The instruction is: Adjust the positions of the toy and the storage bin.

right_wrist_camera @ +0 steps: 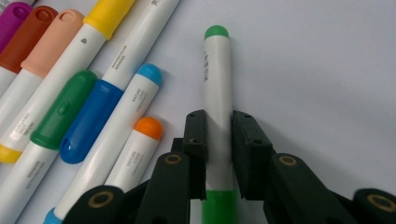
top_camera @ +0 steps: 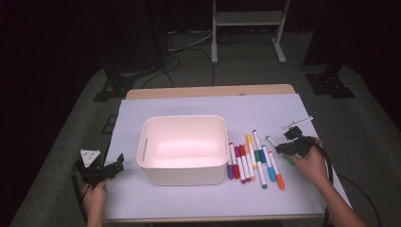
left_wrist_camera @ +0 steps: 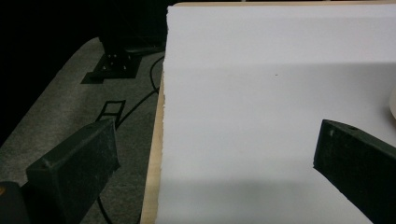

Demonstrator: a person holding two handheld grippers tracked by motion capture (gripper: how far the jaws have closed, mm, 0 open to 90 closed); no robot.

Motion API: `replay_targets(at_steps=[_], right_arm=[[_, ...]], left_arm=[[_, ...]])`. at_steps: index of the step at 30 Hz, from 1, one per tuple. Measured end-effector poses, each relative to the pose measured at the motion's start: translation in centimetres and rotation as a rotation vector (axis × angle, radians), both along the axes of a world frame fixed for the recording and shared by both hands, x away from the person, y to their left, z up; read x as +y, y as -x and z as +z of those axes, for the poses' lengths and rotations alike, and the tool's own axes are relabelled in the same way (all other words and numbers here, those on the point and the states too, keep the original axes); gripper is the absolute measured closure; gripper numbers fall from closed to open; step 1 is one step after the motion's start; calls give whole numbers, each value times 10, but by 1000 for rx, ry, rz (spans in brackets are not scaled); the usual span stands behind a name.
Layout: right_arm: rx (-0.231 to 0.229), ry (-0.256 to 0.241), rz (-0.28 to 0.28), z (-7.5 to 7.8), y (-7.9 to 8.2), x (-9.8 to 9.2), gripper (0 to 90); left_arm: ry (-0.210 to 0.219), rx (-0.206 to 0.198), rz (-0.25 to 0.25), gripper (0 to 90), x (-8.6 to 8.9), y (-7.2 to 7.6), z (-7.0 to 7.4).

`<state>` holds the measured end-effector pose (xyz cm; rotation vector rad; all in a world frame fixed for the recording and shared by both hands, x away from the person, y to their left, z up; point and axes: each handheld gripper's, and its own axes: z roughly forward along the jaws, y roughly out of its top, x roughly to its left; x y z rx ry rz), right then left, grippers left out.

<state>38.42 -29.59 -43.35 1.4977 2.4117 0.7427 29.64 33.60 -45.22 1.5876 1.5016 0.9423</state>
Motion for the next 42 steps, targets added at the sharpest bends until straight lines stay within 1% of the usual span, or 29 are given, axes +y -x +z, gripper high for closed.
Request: replay_targets(at_steps=[3,7,9,13,19,24,26,33,38,40,42], right_arm=[[-1,-33,0,4,2,-5,757],[-8,-81,17,14,7,-8,757],[-9,-130,28,21,12,-9,757],[-11,-199,47,30,18,-10,757],[-38,-268,100,55,27,-5,757],[-70,-313,166,81,32,3,757],[-83,-324,195,93,34,10,757],[-110,-349,292,125,35,31,757],[-126,-362,384,151,36,51,756],[-130,-359,412,158,36,59,756],[-132,-358,453,168,35,70,757]], left_arm=[[-2,-1,-3,0,0,0,0],[-2,-2,-3,0,0,0,0],[-3,-5,-3,0,-1,0,0],[-8,-5,-6,0,-1,1,0],[-12,-8,-11,0,-1,1,0],[-11,-6,-14,0,-1,1,0],[-12,-7,-15,0,-1,1,0],[-10,-8,-18,0,-1,1,0],[-12,-5,-22,0,-1,1,0],[-12,-4,-22,0,-1,1,0],[-11,-4,-23,0,-1,1,0]])
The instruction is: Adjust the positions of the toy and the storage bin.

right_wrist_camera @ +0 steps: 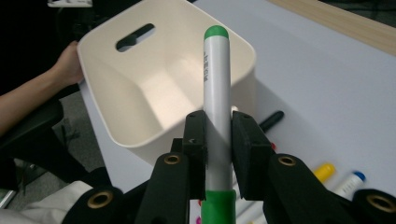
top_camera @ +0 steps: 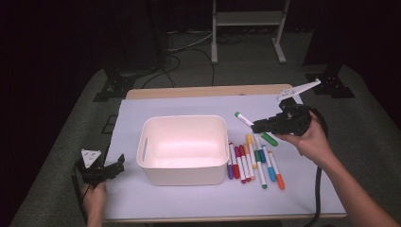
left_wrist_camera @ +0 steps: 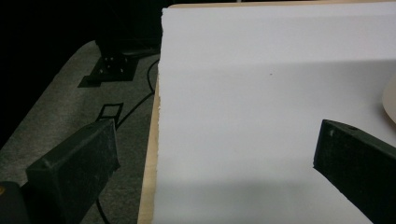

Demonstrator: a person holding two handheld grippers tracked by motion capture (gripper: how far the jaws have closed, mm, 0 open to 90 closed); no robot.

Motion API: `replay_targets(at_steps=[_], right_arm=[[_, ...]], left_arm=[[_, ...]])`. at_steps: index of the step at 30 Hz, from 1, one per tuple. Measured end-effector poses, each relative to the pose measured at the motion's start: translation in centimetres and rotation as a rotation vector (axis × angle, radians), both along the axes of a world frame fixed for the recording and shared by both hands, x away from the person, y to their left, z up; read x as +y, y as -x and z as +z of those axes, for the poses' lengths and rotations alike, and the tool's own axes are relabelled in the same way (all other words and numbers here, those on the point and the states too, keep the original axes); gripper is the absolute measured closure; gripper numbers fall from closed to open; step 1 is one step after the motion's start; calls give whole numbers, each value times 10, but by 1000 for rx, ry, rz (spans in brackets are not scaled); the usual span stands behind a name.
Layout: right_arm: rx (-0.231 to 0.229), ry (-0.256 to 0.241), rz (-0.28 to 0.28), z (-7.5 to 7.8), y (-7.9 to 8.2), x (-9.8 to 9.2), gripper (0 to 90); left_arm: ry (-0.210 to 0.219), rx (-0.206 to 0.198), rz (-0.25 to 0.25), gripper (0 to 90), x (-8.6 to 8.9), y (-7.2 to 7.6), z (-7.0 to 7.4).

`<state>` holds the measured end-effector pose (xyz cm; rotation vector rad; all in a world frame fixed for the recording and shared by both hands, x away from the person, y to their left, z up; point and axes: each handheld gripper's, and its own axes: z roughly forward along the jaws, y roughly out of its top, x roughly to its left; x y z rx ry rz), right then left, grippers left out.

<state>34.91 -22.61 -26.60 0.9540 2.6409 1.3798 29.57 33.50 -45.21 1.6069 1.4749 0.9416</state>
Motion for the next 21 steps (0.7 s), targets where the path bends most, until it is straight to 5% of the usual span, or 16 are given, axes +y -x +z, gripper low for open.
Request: replay_targets(at_steps=[8,21], right_arm=[[-4,-12,143,19,-7,39,757],[-2,33,323,22,-16,96,756]], left_arm=[[1,3,-3,0,0,0,0],[-1,7,-9,0,-1,-1,0]])
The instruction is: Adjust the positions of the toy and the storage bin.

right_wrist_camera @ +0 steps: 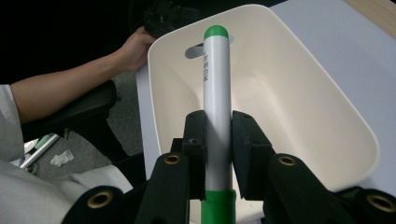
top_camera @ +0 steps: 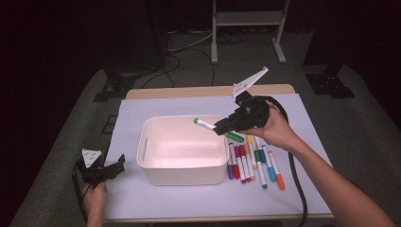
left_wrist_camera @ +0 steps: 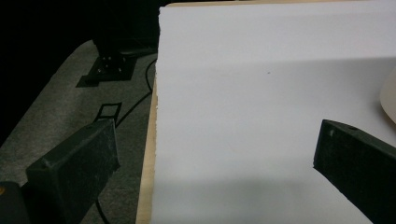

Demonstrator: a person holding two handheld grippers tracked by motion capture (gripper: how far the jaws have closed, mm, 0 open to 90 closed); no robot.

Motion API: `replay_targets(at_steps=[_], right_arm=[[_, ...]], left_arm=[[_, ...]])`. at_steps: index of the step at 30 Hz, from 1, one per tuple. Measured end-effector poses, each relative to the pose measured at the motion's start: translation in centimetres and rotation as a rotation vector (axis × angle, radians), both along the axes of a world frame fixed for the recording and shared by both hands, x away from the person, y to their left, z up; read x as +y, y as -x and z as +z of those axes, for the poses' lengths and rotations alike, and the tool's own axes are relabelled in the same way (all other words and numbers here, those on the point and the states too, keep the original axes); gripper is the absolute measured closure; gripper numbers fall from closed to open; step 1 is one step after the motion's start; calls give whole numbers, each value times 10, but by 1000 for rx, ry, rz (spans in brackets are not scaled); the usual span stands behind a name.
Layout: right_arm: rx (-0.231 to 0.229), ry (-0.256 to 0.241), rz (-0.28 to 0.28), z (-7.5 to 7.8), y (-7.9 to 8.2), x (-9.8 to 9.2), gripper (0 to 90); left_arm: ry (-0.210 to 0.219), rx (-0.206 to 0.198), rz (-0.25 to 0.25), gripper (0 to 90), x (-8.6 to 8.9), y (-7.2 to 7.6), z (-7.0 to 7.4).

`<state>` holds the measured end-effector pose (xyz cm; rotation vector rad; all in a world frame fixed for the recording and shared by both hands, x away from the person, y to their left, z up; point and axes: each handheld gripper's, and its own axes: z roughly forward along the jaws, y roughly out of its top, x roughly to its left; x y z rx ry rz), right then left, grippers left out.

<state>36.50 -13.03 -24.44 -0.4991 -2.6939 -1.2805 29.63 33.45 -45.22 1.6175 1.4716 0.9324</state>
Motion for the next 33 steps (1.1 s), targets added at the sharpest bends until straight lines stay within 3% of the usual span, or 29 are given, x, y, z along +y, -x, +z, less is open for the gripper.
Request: replay_targets(at_steps=[9,33], right_arm=[[7,21,109,-11,-4,41,756],[103,133,248,-65,-22,116,756]], left_arm=[[-8,-2,-8,0,-1,0,0],[-5,4,-19,0,-1,-1,0]])
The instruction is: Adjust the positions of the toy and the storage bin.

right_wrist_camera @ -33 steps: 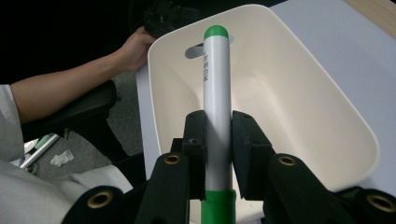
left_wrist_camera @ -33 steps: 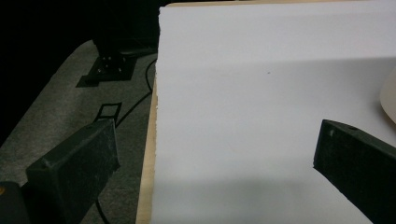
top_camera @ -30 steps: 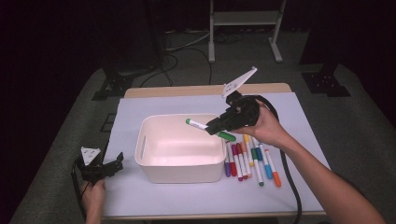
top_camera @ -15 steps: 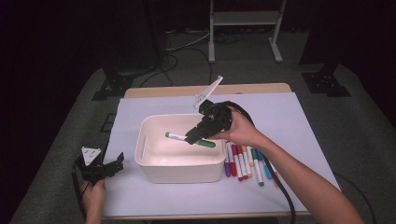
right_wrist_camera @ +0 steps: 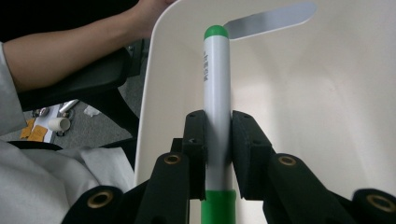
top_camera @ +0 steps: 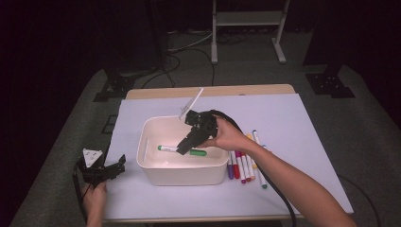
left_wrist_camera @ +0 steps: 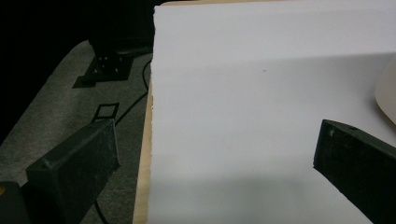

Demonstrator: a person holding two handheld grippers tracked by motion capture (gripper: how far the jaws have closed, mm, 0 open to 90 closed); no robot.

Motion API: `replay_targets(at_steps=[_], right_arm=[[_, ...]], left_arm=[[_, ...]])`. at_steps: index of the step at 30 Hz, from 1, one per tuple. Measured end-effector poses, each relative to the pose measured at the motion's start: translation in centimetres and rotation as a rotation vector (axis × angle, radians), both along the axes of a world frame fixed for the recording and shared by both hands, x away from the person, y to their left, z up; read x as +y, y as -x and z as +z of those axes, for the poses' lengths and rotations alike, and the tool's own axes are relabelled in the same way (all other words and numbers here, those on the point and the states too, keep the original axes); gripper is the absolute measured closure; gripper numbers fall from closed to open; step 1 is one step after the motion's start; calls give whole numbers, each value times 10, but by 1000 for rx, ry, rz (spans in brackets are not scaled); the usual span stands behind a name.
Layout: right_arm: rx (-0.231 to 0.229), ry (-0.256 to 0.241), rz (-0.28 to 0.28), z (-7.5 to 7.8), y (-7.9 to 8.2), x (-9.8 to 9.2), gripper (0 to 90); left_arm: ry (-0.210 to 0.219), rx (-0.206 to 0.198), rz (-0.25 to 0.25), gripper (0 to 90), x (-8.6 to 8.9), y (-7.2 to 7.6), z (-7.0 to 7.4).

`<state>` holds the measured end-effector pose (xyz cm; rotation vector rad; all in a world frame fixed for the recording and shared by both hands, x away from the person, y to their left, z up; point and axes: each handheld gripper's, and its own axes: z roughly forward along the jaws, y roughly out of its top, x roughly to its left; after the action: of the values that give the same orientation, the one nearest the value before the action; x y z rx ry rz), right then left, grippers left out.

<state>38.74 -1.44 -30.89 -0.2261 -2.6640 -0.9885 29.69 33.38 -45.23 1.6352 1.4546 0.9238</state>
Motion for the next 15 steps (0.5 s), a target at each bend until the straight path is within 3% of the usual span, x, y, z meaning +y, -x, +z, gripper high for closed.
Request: replay_targets(at_steps=[15], right_arm=[[23,107,56,-27,2,24,756]], left_arm=[[0,-3,-12,0,0,0,0]])
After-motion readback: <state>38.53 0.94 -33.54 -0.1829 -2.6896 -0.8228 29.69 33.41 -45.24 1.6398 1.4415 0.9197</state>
